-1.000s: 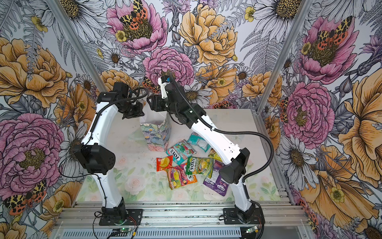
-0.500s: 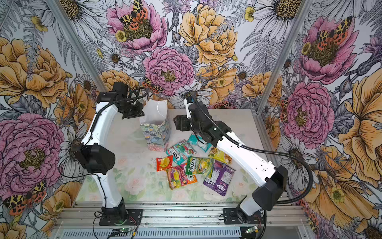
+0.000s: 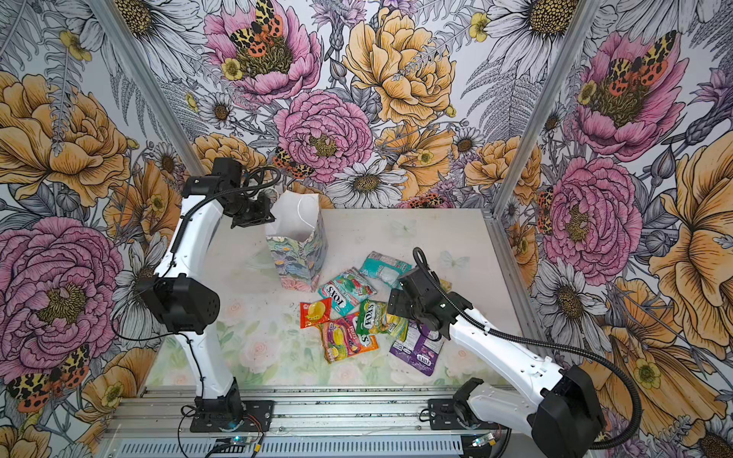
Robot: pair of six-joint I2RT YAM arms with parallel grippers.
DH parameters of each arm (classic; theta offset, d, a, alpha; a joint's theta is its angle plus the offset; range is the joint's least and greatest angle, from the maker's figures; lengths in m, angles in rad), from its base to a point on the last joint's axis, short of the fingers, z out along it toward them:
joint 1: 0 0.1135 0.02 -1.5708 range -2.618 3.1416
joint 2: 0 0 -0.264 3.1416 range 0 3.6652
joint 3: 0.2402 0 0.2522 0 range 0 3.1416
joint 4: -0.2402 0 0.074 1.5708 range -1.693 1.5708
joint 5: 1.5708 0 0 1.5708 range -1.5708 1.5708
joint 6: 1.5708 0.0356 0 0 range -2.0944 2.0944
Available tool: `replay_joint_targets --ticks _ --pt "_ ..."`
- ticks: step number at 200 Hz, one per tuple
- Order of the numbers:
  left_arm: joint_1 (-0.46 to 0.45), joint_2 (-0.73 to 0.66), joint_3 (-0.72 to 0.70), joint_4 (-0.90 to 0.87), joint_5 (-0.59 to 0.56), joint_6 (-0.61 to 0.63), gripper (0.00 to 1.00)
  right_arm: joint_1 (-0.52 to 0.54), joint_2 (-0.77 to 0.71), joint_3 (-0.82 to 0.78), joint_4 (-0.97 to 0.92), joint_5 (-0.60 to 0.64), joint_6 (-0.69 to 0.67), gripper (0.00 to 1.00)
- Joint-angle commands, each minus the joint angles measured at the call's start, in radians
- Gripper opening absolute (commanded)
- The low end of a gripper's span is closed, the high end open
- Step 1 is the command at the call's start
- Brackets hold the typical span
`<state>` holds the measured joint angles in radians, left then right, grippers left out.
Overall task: Place the snacks into the paper bag
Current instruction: Pick up the snack from the bottom-right of the table.
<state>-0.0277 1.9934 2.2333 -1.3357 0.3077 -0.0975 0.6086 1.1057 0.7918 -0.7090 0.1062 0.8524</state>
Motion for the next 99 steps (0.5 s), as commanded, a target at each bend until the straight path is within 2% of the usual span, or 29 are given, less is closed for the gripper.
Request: replay_joint_targets --ticks 1,48,99 --pt "0.009 0.004 0.000 0.004 0.032 0.018 0.00 -0.010 -0.045 -0.042 -0.059 0.041 0.062 0.96" --pt "0.007 0.003 -0.002 0.004 0.033 0.019 0.00 -0.034 -0.124 -0.139 -0.107 0.019 0.131 0.95" --pt "0.007 0.006 -0.004 0.004 0.037 0.019 0.00 -0.079 -0.222 -0.230 -0.136 -0.016 0.191 0.88"
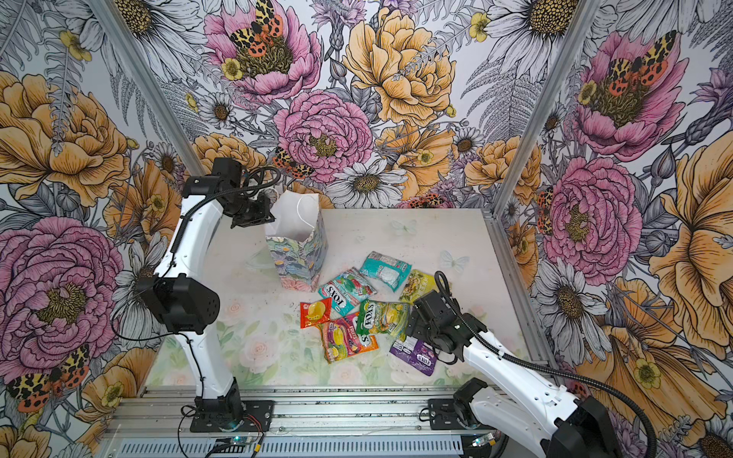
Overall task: Place the snacks into the paper bag
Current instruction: Pick up the snack from the bottom-right of the table.
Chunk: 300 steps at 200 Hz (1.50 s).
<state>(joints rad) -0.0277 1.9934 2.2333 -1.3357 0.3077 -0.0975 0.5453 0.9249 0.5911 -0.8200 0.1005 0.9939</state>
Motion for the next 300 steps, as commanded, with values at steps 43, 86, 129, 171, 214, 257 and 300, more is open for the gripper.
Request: replay_joint_targets --ticks 43,86,129,171,214,257,300 --pt "0.007 0.008 -0.005 0.004 0.039 0.019 0.00 -0.036 -0.066 -0.089 -0.025 -0.018 0.074 0.78" --pt "0.005 0.009 -0.006 0.004 0.038 0.021 0.00 -0.041 -0.076 -0.125 -0.024 -0.010 0.089 0.73" --pt "-0.001 0.013 -0.003 0.004 0.041 0.019 0.00 -0.044 -0.117 -0.143 -0.018 0.005 0.108 0.71" --pt "-0.005 0.013 -0.001 0.004 0.042 0.019 0.00 -0.045 -0.093 -0.173 0.050 -0.032 0.143 0.71" --pt "-0.008 0.012 0.002 0.004 0.041 0.020 0.00 -0.046 -0.066 -0.185 0.101 -0.027 0.164 0.70" --pt "-0.009 0.013 0.002 0.003 0.041 0.019 0.00 -0.046 -0.046 -0.209 0.198 -0.038 0.184 0.68" --pt "-0.012 0.016 0.003 0.004 0.039 0.020 0.00 -0.046 0.005 -0.211 0.258 -0.051 0.188 0.56"
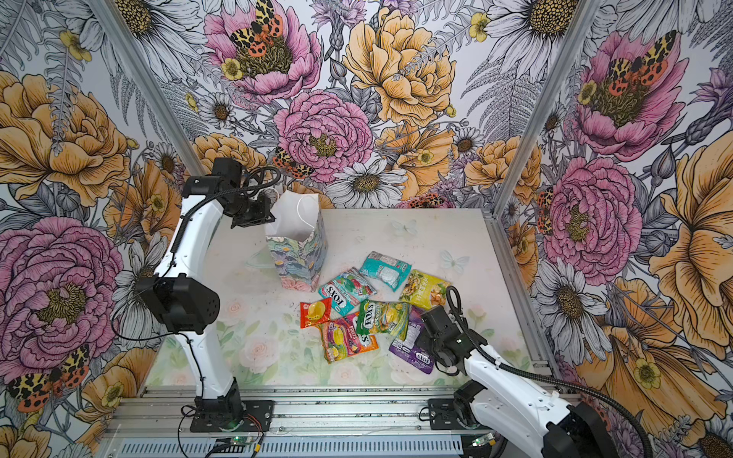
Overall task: Place the snacks into the paper bag
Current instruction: Pick up the snack from the bottom-right of the table.
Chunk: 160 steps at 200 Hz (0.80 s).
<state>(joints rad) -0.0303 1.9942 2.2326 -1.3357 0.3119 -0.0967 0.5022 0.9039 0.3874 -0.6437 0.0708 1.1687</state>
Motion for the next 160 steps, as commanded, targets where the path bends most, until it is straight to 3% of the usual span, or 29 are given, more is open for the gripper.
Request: replay_joint_targets --ticks 1,31,60,78,160 --pt "-0.010 0.015 0.004 0.003 0.036 0.019 0.00 -0.002 0.026 -0.007 0.082 -0.022 0.013 0.56" --pt "-0.010 0.014 0.004 0.004 0.036 0.019 0.00 -0.003 0.030 -0.005 0.087 -0.023 0.007 0.40" --pt "-0.010 0.012 0.003 0.004 0.037 0.022 0.00 -0.004 0.010 0.006 0.086 -0.017 -0.006 0.12" --pt "-0.010 0.012 0.003 0.004 0.037 0.021 0.00 -0.003 0.009 0.021 0.084 -0.020 -0.025 0.00" --pt "-0.011 0.012 0.000 0.004 0.038 0.022 0.00 -0.001 0.029 0.269 -0.078 0.029 -0.168 0.00"
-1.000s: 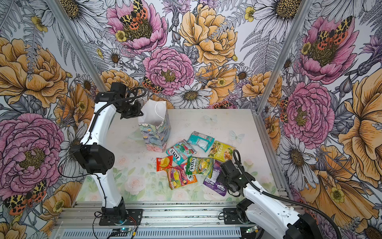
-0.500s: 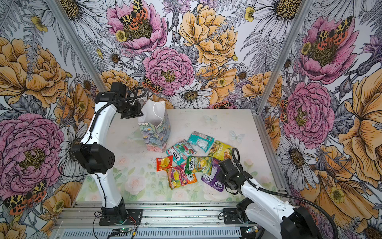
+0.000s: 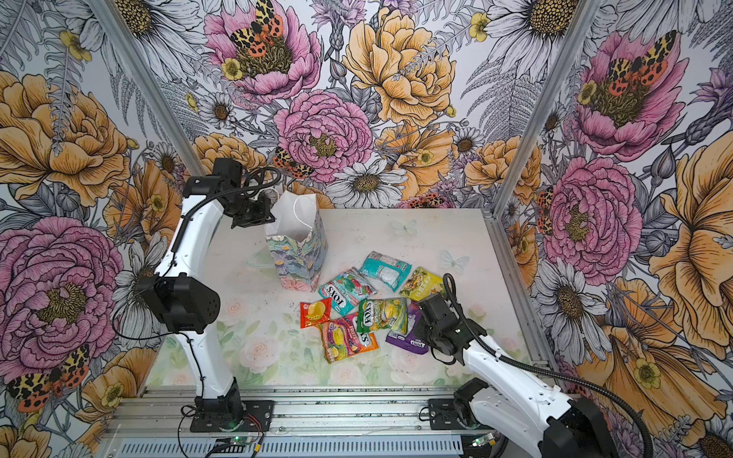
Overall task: Place the snacks into the paper bag
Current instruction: Pick up the snack from the bottom-right of the table.
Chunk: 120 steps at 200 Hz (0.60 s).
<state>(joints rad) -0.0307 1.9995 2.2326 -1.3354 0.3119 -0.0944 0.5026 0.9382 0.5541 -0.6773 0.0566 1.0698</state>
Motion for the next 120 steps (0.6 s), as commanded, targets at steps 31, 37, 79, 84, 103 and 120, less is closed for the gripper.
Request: replay_joint_targets --ticks 31,37,79,84,103,120 --pt "-0.009 0.006 -0.001 0.003 0.041 0.019 0.00 -0.001 0.013 0.210 -0.113 0.064 -0.126 0.00" --pt "-0.009 0.005 -0.001 0.004 0.042 0.021 0.00 0.000 0.019 0.228 -0.123 0.067 -0.138 0.00" --pt "-0.011 0.003 -0.004 0.003 0.044 0.021 0.00 0.001 0.049 0.328 -0.167 0.073 -0.187 0.00" --pt "-0.010 0.004 -0.004 0.003 0.044 0.021 0.00 0.001 0.051 0.338 -0.170 0.071 -0.190 0.00" --pt "-0.009 0.003 -0.004 0.003 0.044 0.021 0.00 0.003 0.057 0.377 -0.189 0.071 -0.205 0.00" --pt "-0.010 0.004 -0.002 0.004 0.046 0.021 0.00 0.004 0.060 0.420 -0.212 0.082 -0.223 0.00"
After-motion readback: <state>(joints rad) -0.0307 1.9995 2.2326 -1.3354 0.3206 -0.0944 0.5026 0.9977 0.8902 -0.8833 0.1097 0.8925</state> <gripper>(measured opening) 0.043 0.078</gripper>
